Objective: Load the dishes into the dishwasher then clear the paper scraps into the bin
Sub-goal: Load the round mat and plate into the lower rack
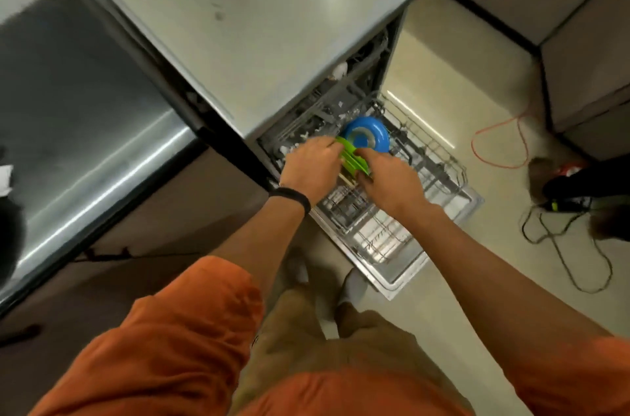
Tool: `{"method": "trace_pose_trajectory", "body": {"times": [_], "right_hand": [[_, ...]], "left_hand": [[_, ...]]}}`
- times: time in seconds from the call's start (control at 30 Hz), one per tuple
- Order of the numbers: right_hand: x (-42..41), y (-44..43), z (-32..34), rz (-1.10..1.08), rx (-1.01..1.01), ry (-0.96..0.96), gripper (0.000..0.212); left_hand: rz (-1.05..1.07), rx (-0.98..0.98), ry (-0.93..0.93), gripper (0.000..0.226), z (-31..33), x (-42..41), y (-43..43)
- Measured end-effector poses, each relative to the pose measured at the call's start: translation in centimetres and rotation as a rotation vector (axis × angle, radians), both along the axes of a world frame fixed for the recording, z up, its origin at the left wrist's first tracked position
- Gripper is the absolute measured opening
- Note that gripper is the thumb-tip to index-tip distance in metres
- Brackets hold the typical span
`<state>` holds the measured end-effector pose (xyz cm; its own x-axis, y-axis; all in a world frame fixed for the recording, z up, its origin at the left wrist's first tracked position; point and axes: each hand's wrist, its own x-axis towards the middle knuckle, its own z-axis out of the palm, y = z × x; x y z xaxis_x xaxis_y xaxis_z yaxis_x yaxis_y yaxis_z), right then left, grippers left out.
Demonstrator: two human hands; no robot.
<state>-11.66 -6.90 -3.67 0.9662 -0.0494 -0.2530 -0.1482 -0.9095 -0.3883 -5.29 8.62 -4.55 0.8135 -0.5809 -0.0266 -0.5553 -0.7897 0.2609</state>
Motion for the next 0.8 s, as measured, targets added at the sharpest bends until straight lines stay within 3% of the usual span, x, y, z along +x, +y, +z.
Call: {"method": "trace_pose_trajectory", "body": {"times": [0.3,0.5,0.63,0.8], "right_hand": [[2.6,9.4,6.3,0.246,0.089,-0.203,0.037],[4.4,23.4,8.7,0.507,0.114,-0.337,0.039],[4.1,33.3,9.6,0.668,0.114,-0.365,0.041],[4.2,45.0,10.5,0.856,0.092,-0.390,0.040]], "left_hand": [[0.275,-0.168,-0.233,0.027,6.4,-2.9,12.5],[0.523,-0.144,-0.368,0.024,8.2,-5.6,27.3],[0.663,-0.128,-0.393,0.034,9.3,-7.8,37.4],[0.818,-0.081,-0.412,0.027,10.2,-10.6,47.8]]}}
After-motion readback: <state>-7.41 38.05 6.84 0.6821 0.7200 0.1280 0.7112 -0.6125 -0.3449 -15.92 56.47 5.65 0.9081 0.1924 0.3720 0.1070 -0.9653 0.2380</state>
